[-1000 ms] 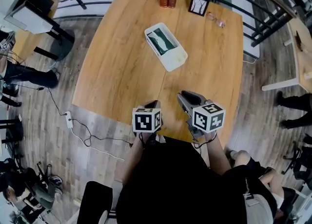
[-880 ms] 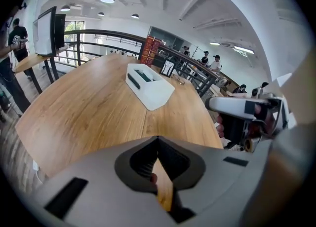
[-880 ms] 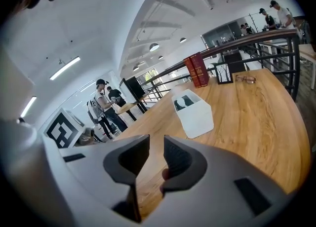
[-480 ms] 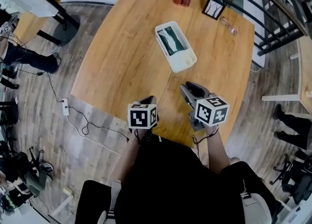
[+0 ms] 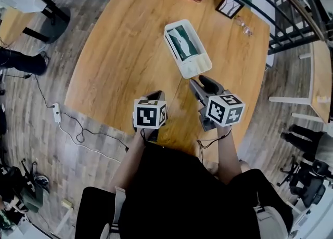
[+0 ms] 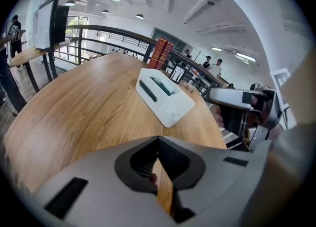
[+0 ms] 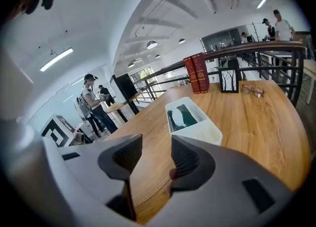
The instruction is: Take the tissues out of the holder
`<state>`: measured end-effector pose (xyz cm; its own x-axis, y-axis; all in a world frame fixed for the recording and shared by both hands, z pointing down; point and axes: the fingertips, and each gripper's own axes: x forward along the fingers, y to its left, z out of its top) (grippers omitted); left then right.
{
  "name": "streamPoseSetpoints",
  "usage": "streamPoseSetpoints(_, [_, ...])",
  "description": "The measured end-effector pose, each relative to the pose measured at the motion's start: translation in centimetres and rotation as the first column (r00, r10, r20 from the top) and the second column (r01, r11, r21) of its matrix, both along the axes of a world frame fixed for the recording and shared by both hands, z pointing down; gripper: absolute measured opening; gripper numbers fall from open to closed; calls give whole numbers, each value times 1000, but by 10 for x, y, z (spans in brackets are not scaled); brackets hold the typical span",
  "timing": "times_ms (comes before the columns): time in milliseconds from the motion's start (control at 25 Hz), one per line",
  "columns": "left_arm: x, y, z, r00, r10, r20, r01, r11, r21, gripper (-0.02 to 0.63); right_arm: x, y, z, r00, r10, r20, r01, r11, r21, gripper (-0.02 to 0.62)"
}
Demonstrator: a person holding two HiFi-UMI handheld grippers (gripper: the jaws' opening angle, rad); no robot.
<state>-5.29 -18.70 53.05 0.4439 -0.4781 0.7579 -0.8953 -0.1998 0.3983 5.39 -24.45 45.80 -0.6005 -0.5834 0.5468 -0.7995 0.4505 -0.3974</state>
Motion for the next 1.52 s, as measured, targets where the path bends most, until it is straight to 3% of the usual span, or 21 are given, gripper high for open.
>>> streamPoseSetpoints(200, [-9,-25,8,1000,12,-26,-12,1000,-2,11,-8,-49,4,997,-36,-68,37,999,14,243])
streamPoseSetpoints(400, [-22,-34,21,998,-27,-61,25,999,-36,11,-21,-102,12,986,-89,-143,92,996,12,287])
streamPoseSetpoints(680, [-25,-33,39,992,-53,-118,43,995,-87,11,-37,-152,40,954,-182,-238,166,982,-85,351])
streamPoseSetpoints(1080, [-36,-42,53,981,-106,-164,88,990,-114,11,-40,-178,80,932,-238,-273,162,948,-274,361])
streamPoseSetpoints(1320, [-33,-46,62,977,-111,-183,88,988,-129,11,-39,-188,97,915,-236,-328,127,939,-320,363])
streamPoseSetpoints(1520, [-35,-46,66,985,-90,-144,75,991,-107,11,-41,-192,104,918,-217,-332,99,936,-337,362])
